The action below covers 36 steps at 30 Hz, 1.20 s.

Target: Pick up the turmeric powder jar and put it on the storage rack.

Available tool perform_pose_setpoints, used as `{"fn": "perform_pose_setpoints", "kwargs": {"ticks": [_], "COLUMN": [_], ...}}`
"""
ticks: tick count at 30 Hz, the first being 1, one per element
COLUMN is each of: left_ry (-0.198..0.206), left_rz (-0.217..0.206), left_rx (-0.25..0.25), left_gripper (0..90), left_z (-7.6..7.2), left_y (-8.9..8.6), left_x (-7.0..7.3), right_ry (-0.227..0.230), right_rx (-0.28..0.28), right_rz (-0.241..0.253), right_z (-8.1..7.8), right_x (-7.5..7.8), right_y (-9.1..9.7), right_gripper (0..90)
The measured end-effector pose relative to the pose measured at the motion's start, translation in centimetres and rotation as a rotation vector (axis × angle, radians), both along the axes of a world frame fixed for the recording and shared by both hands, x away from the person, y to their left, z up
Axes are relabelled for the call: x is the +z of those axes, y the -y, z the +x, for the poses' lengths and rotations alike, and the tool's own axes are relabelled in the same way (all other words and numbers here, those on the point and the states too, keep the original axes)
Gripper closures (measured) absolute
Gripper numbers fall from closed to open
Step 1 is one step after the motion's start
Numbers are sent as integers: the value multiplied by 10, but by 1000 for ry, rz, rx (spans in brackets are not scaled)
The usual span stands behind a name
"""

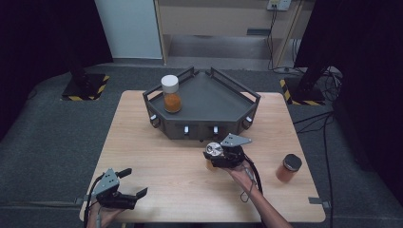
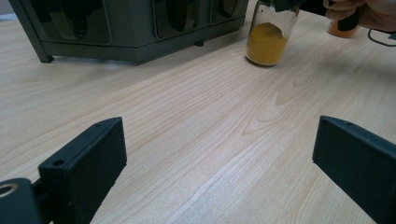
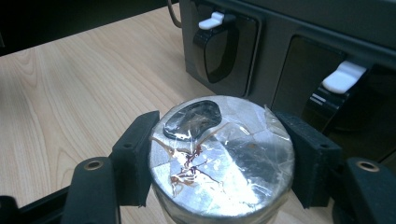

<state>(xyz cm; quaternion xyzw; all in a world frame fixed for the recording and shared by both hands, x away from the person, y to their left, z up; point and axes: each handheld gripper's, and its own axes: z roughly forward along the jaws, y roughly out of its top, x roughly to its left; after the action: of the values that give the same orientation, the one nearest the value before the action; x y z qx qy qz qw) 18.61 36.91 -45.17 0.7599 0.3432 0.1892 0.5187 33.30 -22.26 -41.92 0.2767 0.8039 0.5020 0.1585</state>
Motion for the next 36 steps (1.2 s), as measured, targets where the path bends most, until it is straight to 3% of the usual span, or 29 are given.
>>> {"fn": "perform_pose_setpoints", "kwargs": {"ticks": [17,36], "left_ry": [0,1], "left_rz": [1,6], "left_rx": [1,0], "left_gripper": [21,22], "left_z": [0,0], "left_y": [0,0], "left_x": [0,0], "right_ry": [5,-3], "right_rx": [38,67], "right_rz": [33,36], "right_z": [5,21], "right_x": [36,88], "right_y": [-4,-15], "right_gripper": [346,345]}}
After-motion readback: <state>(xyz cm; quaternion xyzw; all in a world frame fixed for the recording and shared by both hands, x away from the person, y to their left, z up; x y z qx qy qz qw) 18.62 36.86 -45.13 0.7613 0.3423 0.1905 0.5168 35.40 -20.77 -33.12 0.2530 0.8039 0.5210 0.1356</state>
